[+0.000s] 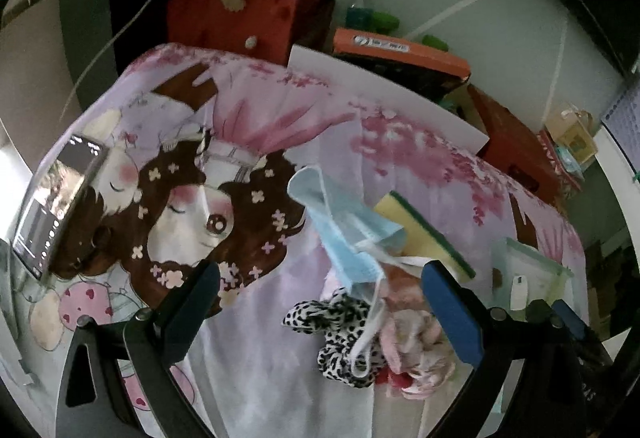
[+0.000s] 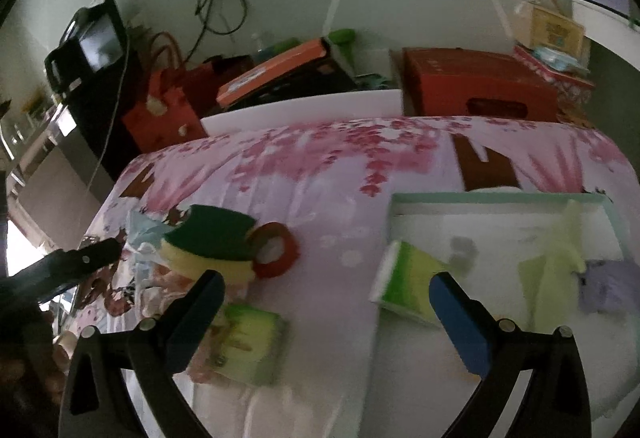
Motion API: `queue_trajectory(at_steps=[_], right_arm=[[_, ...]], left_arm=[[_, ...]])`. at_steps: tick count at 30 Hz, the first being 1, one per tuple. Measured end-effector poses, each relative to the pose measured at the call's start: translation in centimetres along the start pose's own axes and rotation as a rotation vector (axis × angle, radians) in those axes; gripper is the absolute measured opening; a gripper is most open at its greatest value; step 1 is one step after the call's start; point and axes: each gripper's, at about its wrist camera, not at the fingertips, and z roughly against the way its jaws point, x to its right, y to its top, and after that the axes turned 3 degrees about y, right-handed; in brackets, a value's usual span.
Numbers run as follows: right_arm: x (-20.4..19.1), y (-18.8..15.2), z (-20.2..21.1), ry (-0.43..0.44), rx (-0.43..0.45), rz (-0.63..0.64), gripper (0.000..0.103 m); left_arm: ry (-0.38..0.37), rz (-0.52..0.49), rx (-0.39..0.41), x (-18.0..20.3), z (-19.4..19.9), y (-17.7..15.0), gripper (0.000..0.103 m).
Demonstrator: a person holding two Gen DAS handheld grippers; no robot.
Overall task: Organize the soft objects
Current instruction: 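Move both grippers back toward the pile of soft items, then grasp the blue face mask with the left gripper while the right gripper grasps the green-yellow sponge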
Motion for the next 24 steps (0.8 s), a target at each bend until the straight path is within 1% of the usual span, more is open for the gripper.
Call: queue_trajectory(at_steps=[3, 5, 8, 12, 15, 20, 24], right_arm=[[-1.2, 0.3, -0.7, 0.011, -0.010, 0.029, 0.103], [-1.9, 0.4, -1.3, 0.025, -0.019, 0.041, 0.103], [-2.8, 0.7, -2.4, 0.074, -0.036, 0.037, 0.103], [-4.0, 1.0, -3.3, 0.127, -0.037, 0.047, 0.103], [-4.6, 1.3, -3.9, 0.160, -0.033, 0.047, 0.103], [-5.0, 1.9, -4.9, 0.189, -0.028, 0.038, 0.103], [-5.4, 1.9, -6.2, 0.212, -0.046, 0.037, 0.103]], left_arm=[[-0.006, 0.009, -0.015, -0.2, -0.8, 0.2, 0.101], [-0.036, 0.029, -0.019, -0.5, -1.2, 0.6, 0.100], [-0.069, 0.070, -0.004, -1.3, -1.3, 1.2, 0.100], [-0.093, 0.137, 0.010, -2.3, -1.7, 2.1, 0.100], [-0.105, 0.166, 0.001, -2.6, -2.4, 2.3, 0.100], [-0.114, 0.154, -0.019, -1.8, -3.7, 2.3, 0.100], [-0.130, 0.126, -0.036, -0.9, -4.7, 2.1, 0.097]])
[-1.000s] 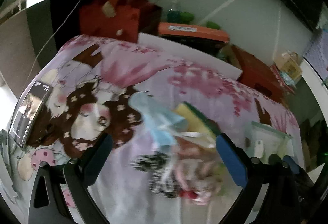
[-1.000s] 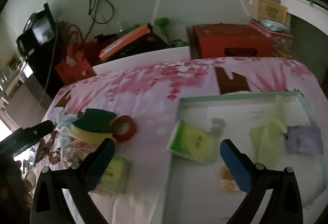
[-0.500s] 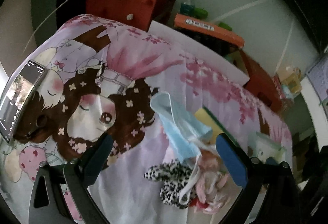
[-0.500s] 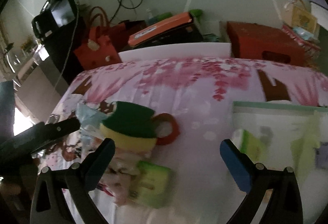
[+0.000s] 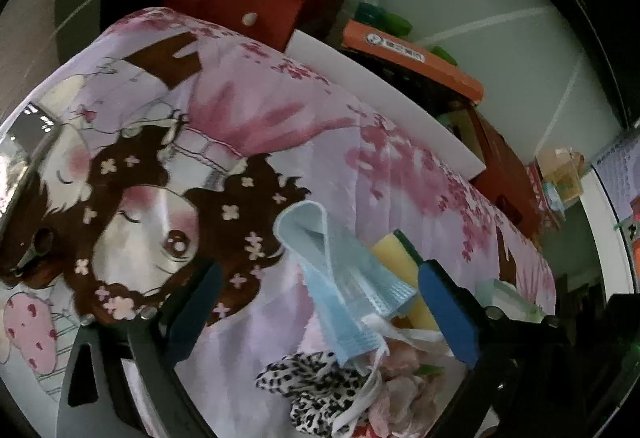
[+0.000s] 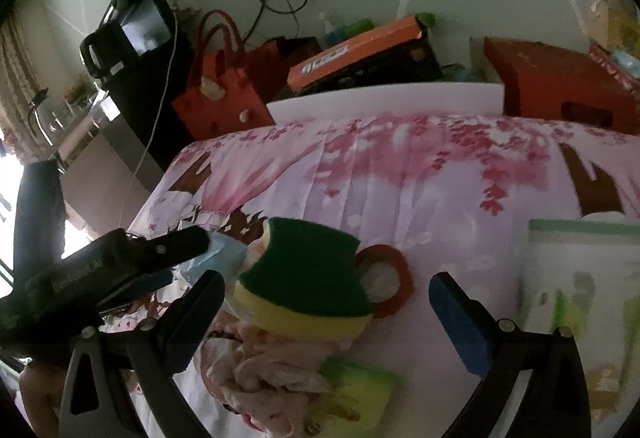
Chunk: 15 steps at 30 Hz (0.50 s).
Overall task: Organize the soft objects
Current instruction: 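Grasp the blue face mask with the left gripper while the right gripper grasps the green-yellow sponge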
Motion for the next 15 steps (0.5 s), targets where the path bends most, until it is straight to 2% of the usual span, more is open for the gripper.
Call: queue_trajectory(at_steps=[2, 3, 4, 5, 9, 11, 15], right_arm=[[0.0, -0.2, -0.5, 0.012, -0.009, 0.002, 0.102], [-0.1, -0.3, -0.9, 0.014, -0.017, 0.004, 0.098], [-0.1, -0.4, -1.2, 0.017, -0.025, 0.002, 0.096], [0.0, -0.5, -1.4, 0.024, -0.027, -0.001, 0.092], [-0.1, -0.7, -1.6, 0.053, -0.024, -0.002, 0.082], [-0.1, -0.8, -1.7, 0.066, -0.025, 0.000, 0.078], [-0.3, -1.2, -1.9, 0.068, -0.026, 0.013, 0.075]], left_arm=[[-0.001, -0.012, -0.014, 0.4, -0.7, -0.2, 0.097], [-0.002, -0.013, -0.017, 0.4, -0.8, -0.3, 0.097], [-0.005, -0.018, -0.022, 0.6, -1.1, -0.4, 0.092], [-0.008, -0.022, -0.026, 0.7, -1.3, -0.4, 0.079], [-0.013, -0.035, -0.052, 1.0, -2.1, -0.7, 0.066], [-0.016, -0.041, -0.060, 1.1, -2.4, -0.8, 0.050], [-0.020, -0.056, -0.050, 1.1, -2.4, -1.0, 0.032]])
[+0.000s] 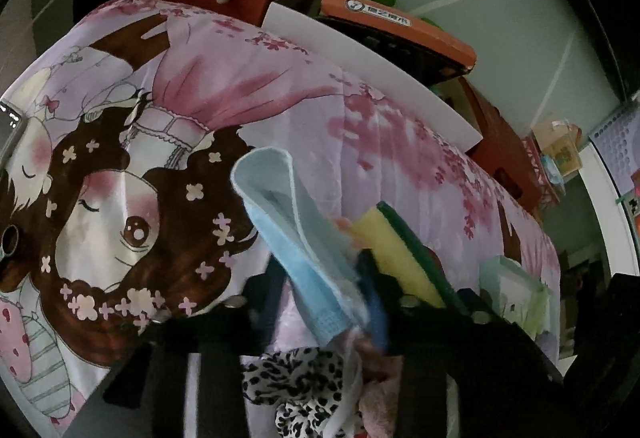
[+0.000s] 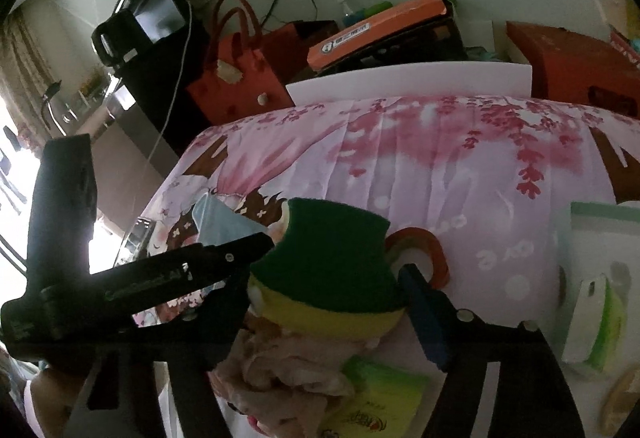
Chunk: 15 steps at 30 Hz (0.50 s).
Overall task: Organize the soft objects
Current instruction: 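Grasp the blue face mask with the left gripper while the right gripper grasps the green-yellow sponge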
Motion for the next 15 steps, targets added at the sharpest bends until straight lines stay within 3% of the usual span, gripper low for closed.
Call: queue_trajectory(at_steps=[5, 15], right_arm=[[0.20, -0.23, -0.11, 0.008, 0.004, 0.004, 0.075], [0.46, -0.39, 0.12, 0.024, 0.006, 0.007, 0.074]], left_arm=[[-0.006, 0.004, 0.016, -0.37, 0.06, -0.03, 0.015], [-0.042, 0.020, 0.035, -0.85, 0.39, 0.09, 0.013]])
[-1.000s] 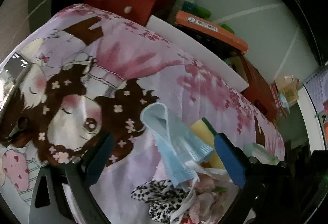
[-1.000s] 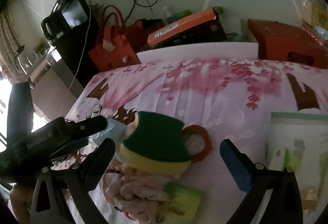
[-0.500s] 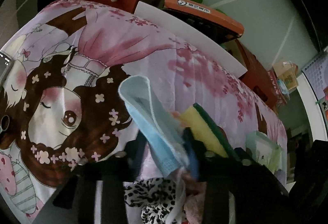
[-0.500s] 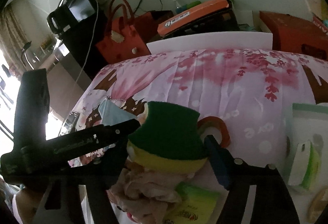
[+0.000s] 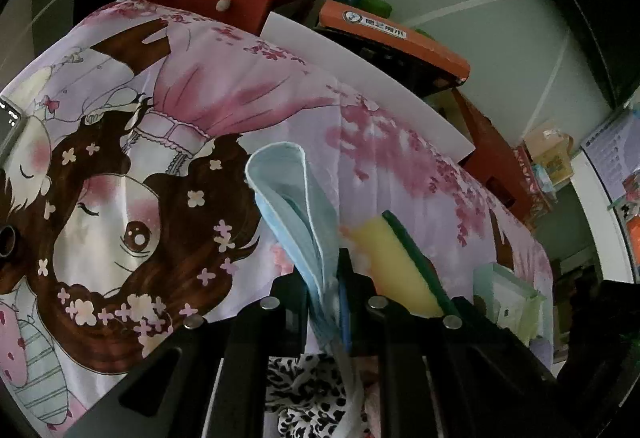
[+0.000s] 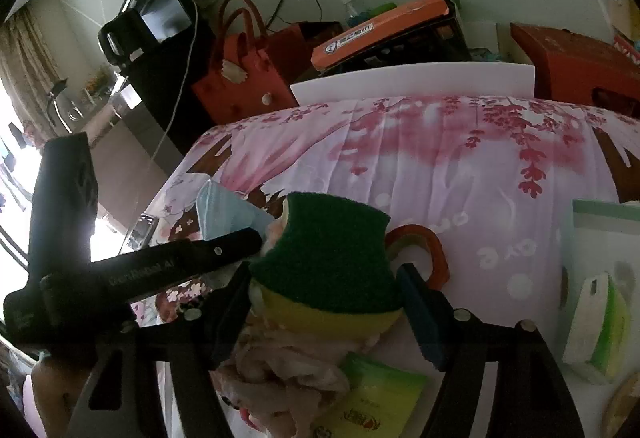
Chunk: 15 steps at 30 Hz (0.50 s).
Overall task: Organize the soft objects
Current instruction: 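Grasp the blue face mask with the left gripper while the right gripper grasps the green-yellow sponge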
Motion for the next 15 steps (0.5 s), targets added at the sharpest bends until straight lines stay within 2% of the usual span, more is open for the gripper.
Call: queue_trajectory(at_steps=[7, 15], right_arm=[[0.3, -0.1, 0.4, 0.019, 0.001, -0.016, 0.074], [1.7, -0.2, 0.6, 0.079, -0.004, -0.091, 0.074]], left_arm=[[-0.011, 0.020, 0.018, -0.5, 0.5, 0.1, 0.011], [-0.008, 0.033, 0.045, -0.8, 1.3, 0.1, 0.011]])
